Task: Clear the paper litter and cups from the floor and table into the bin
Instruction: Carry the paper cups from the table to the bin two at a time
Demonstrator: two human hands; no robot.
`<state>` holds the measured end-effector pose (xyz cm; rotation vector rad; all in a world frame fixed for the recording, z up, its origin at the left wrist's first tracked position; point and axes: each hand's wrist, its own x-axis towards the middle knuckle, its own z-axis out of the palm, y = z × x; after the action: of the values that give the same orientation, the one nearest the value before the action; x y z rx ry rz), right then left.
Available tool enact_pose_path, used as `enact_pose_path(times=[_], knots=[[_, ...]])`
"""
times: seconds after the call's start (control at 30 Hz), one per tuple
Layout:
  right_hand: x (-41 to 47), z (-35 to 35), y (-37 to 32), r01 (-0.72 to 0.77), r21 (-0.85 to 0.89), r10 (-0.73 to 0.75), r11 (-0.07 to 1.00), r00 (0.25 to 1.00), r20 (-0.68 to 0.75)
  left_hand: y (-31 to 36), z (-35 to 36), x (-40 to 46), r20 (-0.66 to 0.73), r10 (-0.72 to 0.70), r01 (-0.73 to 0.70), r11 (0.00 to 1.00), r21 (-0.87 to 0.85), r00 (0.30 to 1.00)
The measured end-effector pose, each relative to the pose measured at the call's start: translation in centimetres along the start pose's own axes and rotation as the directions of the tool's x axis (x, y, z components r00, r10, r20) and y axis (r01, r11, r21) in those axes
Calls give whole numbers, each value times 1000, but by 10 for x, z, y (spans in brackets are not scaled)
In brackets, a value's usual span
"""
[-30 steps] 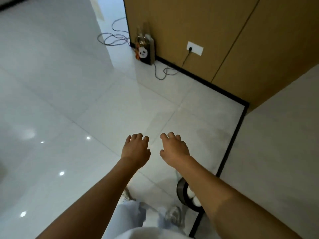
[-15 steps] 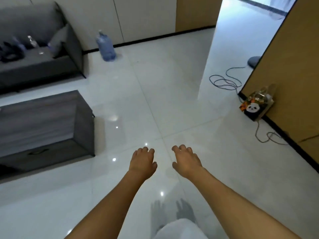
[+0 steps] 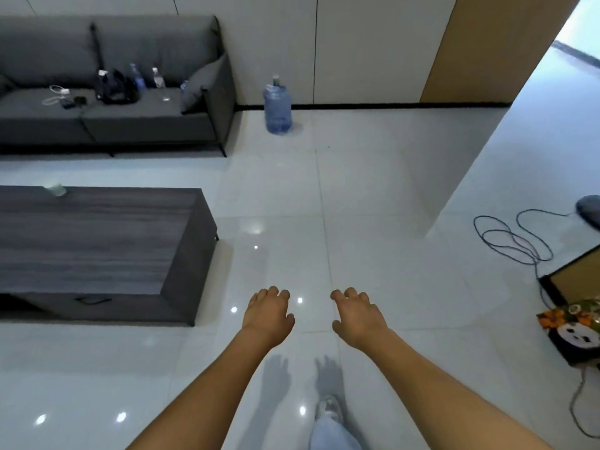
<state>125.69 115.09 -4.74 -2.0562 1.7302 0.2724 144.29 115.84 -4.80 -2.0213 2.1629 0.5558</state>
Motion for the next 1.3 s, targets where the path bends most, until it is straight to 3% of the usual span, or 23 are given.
enact_pose_path(times=[0.27, 0.47, 1.0, 1.3], knots=[[173, -82, -14, 141, -89, -137, 986, 989, 57, -37, -63, 136, -5, -121, 121, 992, -28, 993], [326, -128, -57, 239, -110, -232, 965, 970, 72, -105, -98, 269, -11, -210, 208, 975, -79, 978], [700, -275, -153, 349, -109, -330, 931, 929, 167, -257, -234, 590, 44, -328, 330, 940, -85, 944], [906, -374, -216, 457, -178, -415, 872, 881, 229, -330, -307, 748, 56, -472, 473, 857, -207, 880]])
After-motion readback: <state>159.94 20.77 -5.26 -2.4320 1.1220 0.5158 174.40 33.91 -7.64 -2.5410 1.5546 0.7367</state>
